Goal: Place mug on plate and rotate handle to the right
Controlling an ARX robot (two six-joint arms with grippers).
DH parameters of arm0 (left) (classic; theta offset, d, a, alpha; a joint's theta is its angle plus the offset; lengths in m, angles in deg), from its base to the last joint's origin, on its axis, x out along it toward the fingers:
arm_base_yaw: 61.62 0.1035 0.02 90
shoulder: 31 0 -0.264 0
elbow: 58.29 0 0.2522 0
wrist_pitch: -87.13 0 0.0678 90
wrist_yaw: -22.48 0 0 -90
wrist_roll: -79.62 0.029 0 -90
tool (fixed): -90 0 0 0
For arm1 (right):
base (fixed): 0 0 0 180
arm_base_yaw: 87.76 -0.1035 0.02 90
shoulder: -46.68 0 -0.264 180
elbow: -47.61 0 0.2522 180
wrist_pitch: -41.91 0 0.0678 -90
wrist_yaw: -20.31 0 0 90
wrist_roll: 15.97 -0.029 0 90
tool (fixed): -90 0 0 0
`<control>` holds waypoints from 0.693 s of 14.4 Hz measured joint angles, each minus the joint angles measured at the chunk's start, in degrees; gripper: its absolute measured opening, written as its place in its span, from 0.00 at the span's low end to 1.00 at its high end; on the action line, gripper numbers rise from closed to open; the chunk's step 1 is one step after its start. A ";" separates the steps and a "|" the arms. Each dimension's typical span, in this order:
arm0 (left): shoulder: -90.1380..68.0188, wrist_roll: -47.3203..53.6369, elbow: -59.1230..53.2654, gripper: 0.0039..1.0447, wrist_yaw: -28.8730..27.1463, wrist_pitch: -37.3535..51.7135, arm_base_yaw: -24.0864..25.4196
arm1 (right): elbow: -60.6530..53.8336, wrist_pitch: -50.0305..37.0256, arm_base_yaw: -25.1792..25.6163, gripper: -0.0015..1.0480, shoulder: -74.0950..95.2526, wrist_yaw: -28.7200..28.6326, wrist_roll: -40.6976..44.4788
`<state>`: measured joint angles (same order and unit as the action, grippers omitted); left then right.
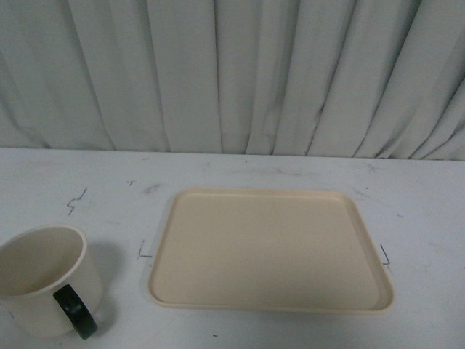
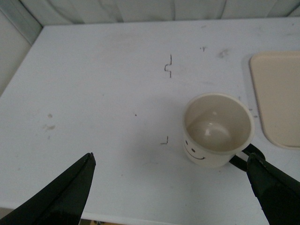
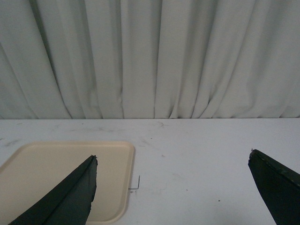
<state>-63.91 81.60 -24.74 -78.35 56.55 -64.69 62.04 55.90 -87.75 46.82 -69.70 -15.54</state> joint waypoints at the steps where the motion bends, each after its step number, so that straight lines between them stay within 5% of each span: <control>1: -20.22 -0.17 6.99 0.94 2.29 -0.72 1.53 | 0.00 -0.02 0.00 0.94 0.00 0.00 0.00; 10: -44.35 -2.64 16.28 0.94 8.59 2.71 0.98 | 0.00 -0.02 0.00 0.94 0.00 0.00 0.02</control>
<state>-108.25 78.95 -8.46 -69.76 59.26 -63.71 62.04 55.87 -87.75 46.82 -69.70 -15.52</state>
